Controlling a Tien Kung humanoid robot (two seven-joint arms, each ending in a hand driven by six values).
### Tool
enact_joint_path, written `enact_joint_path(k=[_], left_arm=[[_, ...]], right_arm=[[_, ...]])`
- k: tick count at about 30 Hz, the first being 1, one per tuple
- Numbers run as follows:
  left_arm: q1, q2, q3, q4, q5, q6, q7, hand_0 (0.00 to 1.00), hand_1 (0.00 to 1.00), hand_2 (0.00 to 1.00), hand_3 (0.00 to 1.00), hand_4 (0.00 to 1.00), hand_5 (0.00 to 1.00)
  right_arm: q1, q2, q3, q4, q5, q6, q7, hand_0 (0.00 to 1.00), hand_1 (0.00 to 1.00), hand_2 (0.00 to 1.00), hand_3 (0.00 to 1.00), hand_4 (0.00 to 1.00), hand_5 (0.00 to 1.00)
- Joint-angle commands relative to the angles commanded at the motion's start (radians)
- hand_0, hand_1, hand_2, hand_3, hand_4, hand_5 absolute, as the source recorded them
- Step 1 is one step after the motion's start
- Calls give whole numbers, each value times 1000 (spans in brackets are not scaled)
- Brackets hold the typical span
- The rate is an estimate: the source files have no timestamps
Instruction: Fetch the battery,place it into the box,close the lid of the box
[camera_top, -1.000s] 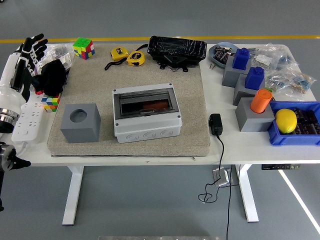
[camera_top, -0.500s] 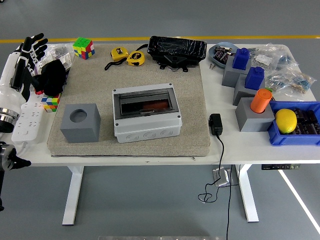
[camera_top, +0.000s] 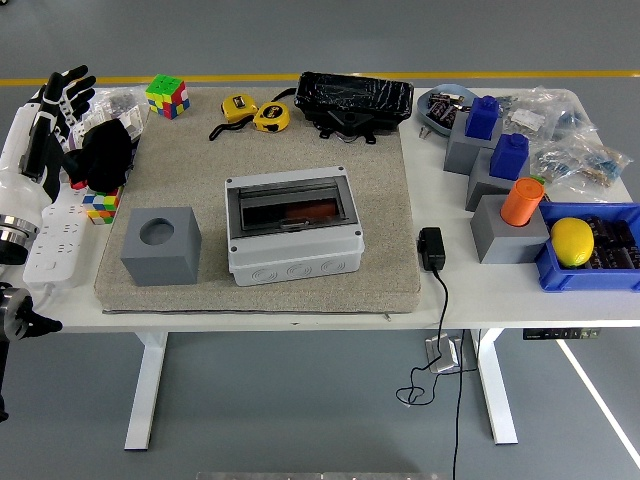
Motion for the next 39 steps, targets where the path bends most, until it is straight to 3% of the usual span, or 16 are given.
enact_joint_path(k=[39], left_arm=[[3,-2,6,6,-3,12,-2,904,897,868,862,998,998]], right_arm=[[-3,-3,-10,0,8,-1,-1,984,911,834,878,998,998]])
